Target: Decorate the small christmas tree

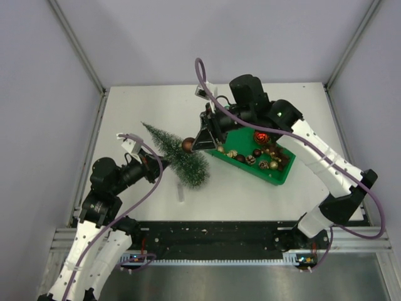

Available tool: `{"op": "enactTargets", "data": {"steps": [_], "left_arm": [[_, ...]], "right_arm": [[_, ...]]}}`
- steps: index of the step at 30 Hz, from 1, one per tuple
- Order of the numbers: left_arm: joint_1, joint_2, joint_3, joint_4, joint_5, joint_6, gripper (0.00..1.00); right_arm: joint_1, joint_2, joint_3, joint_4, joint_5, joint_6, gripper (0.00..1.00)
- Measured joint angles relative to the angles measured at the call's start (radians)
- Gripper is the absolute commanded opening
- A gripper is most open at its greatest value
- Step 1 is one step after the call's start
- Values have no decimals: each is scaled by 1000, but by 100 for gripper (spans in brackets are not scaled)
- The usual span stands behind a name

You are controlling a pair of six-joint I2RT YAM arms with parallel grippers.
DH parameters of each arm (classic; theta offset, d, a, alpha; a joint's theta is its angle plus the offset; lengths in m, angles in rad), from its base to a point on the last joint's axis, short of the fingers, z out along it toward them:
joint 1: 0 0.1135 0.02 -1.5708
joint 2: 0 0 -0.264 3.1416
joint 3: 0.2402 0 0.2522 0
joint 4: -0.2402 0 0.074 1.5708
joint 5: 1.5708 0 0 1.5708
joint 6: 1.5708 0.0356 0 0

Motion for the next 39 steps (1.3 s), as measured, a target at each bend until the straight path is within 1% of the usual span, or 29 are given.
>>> {"op": "enactTargets", "data": {"steps": [6,14,23,28,32,36,39], "left_arm": [[0,2,0,1,0,-5,0],[0,2,0,2,5,-5,0],[0,2,0,2,16,-5,0],[0,1,0,2,20,-5,0],[0,1,0,5,24,-6,0],[0,1,0,5,33,-6,0],[0,0,0,5,40,-7,0]], "right_arm": [[0,0,66,11,-16,4,24],[0,24,129,22,31,5,24],[-1,54,113,21,98,-3,25],[-15,51,27,27,138,-13,27],[-28,51,-23,34,164,-14,34],[-38,38,-62,67,172,-13,49],[-42,19,-88,87,173,-8,56]]}}
